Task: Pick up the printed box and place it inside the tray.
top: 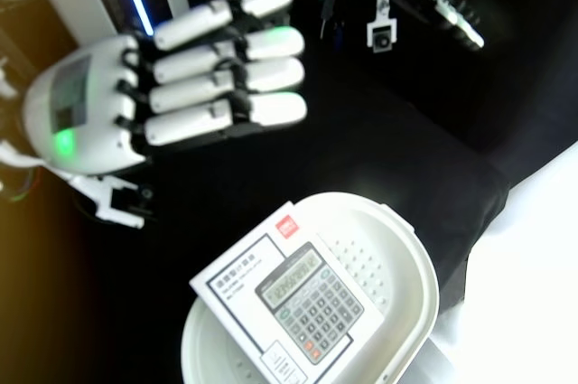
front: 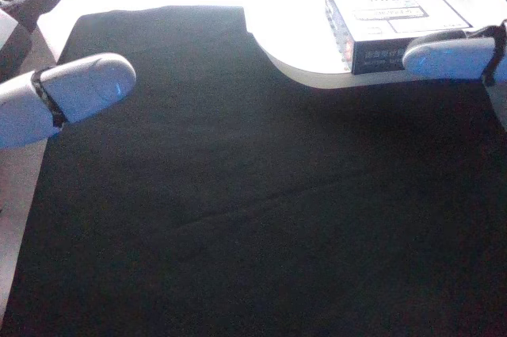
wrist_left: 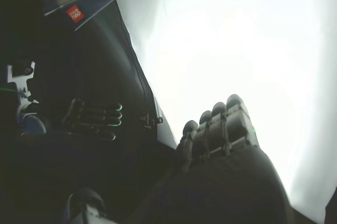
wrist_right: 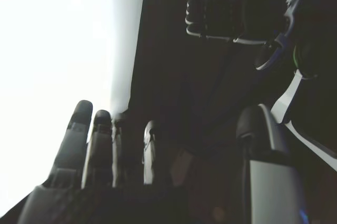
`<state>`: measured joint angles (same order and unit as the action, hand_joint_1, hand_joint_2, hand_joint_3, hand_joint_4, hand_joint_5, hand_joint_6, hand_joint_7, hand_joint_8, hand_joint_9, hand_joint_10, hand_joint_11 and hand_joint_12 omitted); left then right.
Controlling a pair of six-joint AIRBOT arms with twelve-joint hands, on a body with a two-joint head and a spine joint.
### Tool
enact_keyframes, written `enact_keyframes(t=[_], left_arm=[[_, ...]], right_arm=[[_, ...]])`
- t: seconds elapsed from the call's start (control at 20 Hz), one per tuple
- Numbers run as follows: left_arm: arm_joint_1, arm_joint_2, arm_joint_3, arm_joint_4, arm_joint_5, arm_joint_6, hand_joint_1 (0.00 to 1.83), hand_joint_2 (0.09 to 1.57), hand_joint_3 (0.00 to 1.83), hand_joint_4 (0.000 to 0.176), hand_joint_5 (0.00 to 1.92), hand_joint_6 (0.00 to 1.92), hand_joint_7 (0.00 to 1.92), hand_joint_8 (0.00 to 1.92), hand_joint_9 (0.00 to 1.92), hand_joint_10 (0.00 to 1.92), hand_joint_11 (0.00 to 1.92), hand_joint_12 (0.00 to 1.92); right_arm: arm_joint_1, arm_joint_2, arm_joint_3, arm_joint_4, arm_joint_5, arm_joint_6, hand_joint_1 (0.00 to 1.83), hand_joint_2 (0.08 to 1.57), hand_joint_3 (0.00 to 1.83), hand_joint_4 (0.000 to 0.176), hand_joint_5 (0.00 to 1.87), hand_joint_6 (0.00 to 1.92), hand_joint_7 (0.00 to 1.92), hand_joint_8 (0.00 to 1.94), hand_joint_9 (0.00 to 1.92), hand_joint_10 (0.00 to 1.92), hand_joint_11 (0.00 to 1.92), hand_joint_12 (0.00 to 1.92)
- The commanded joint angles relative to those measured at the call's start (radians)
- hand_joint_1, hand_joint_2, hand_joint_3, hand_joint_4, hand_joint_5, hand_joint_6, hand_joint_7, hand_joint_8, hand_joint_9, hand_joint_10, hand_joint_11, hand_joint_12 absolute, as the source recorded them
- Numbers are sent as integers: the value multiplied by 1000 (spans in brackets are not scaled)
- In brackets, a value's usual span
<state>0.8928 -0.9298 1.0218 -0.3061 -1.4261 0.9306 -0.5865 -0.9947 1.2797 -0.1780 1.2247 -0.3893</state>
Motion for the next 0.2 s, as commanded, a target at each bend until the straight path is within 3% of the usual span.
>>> enact_keyframes(t=[0.0, 0.05, 0.1, 0.15], left_arm=[[2, 18, -13, 9, -179, 22, 62, 697, 0, 109, 0, 0, 0, 0, 0, 0, 0, 0], [12, 26, -24, 9, -201, 38, 131, 673, 0, 110, 0, 0, 0, 0, 0, 0, 0, 0], [20, 30, -27, 9, -218, 39, 184, 646, 0, 110, 0, 0, 0, 0, 0, 0, 0, 0], [23, 33, -28, 9, -228, 39, 127, 662, 0, 118, 0, 0, 0, 0, 0, 0, 0, 0]], right_arm=[[1, 6, -7, 56, 133, 8, 433, 852, 0, 176, 0, 0, 0, 0, 0, 0, 0, 314], [-17, 5, -17, 67, 153, 7, 532, 936, 10, 176, 0, 0, 0, 0, 0, 0, 0, 243], [-34, 4, -27, 84, 174, -14, 494, 929, 2, 176, 0, 0, 0, 0, 0, 0, 0, 138], [-47, 4, -35, 96, 194, -24, 55, 1067, 16, 176, 0, 0, 0, 0, 0, 0, 0, 20]])
